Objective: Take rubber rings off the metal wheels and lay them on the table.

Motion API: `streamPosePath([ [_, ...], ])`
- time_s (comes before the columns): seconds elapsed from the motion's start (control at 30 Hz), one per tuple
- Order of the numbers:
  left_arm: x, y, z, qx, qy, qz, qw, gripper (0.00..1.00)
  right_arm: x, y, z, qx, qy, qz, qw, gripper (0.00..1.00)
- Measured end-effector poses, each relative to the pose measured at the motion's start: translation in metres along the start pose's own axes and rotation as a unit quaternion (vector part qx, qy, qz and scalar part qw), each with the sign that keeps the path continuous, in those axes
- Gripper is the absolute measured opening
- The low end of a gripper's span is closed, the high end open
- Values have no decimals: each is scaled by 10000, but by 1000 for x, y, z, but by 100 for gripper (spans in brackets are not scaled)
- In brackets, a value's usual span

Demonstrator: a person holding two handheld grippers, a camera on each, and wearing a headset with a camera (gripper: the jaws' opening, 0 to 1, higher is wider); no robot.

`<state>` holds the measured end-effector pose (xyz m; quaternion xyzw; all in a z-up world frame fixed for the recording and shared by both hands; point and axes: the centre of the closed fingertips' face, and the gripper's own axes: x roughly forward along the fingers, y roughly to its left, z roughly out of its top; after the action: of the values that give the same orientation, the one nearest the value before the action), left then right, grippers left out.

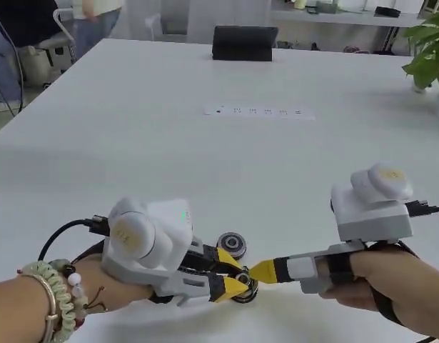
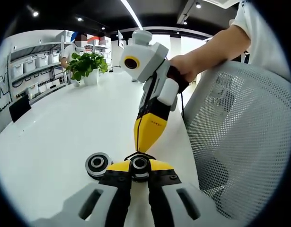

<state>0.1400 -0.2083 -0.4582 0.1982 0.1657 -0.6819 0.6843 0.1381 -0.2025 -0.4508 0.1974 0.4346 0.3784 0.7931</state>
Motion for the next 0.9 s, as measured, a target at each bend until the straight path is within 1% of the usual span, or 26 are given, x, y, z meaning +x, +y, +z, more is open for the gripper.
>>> streamPosePath([
  [0.57,0,-1,0,-16,-9,7,10000,7,0,7,2,15,-72,140,9999,0],
  [0.63,0,-1,0,-20,-11,6,10000,7,-1,11,4,56,-103,238,9996,0],
  [0.8,0,-1,0,-19,-11,7,10000,7,-1,11,4,59,-106,238,9996,0],
  [0.9,0,0,0,-49,-10,19,10000,7,-1,8,4,92,-119,161,9998,0],
])
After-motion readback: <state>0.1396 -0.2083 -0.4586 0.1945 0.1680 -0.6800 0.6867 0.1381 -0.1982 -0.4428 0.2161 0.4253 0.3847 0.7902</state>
